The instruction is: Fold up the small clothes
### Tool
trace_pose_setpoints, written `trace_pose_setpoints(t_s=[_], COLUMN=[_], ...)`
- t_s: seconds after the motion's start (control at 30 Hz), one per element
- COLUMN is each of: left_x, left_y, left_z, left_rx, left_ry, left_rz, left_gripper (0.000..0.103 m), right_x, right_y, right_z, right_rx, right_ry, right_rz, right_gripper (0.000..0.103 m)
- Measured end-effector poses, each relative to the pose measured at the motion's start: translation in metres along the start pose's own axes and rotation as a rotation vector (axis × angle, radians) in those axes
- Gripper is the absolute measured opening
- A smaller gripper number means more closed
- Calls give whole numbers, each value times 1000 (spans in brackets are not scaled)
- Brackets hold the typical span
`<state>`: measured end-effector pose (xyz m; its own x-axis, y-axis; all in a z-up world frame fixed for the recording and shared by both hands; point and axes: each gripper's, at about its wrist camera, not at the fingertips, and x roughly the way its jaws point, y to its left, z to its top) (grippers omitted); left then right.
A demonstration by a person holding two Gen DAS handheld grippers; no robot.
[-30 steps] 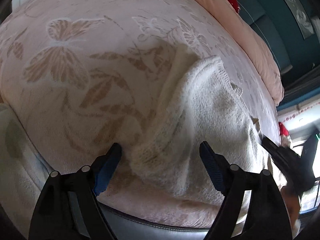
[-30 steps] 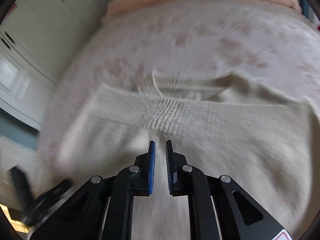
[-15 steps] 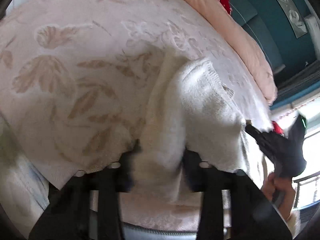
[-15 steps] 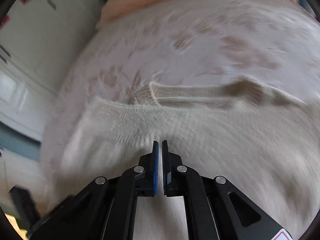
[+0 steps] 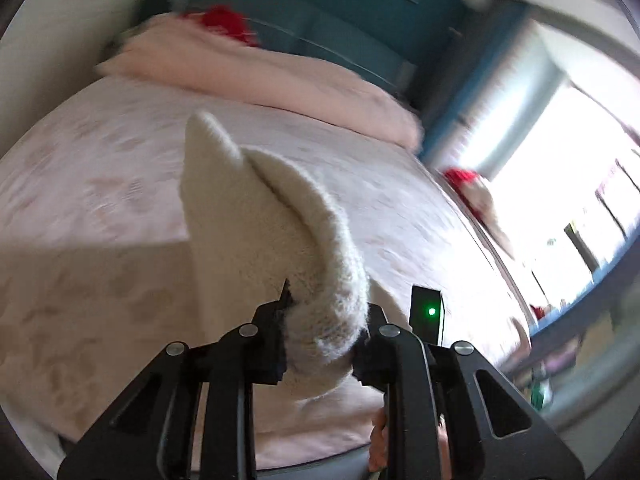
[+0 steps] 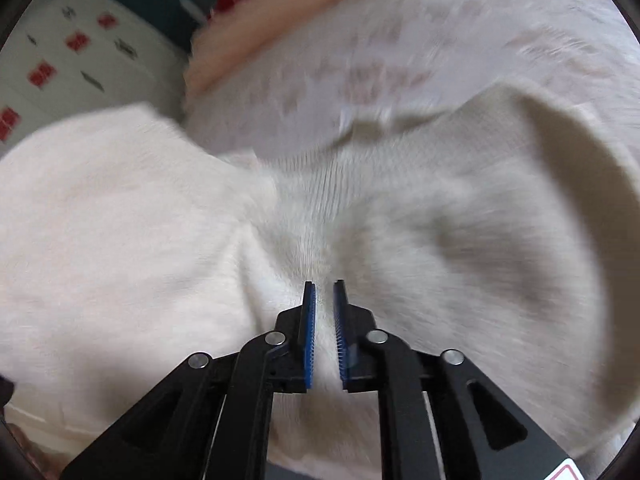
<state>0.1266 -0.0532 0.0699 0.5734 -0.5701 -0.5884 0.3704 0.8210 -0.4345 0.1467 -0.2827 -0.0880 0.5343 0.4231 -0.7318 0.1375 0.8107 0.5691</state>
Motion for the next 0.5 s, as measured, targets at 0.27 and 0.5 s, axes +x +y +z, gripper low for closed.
trace_pose_setpoints(t_s=[0.27, 0.5], left_x=[106, 45], left_y=[-60, -32], left_z=[-80, -137], left_rx=[194, 381], left_ry=[253, 158], left_rz=[63, 188], left_gripper=[38, 94], right_x=[-113, -111], right_y=[-86, -86], right_z=[-20, -26], right_rx=[142, 190], right_ry=[-142, -130], right_rz=[-22, 110], right_gripper=[43, 77])
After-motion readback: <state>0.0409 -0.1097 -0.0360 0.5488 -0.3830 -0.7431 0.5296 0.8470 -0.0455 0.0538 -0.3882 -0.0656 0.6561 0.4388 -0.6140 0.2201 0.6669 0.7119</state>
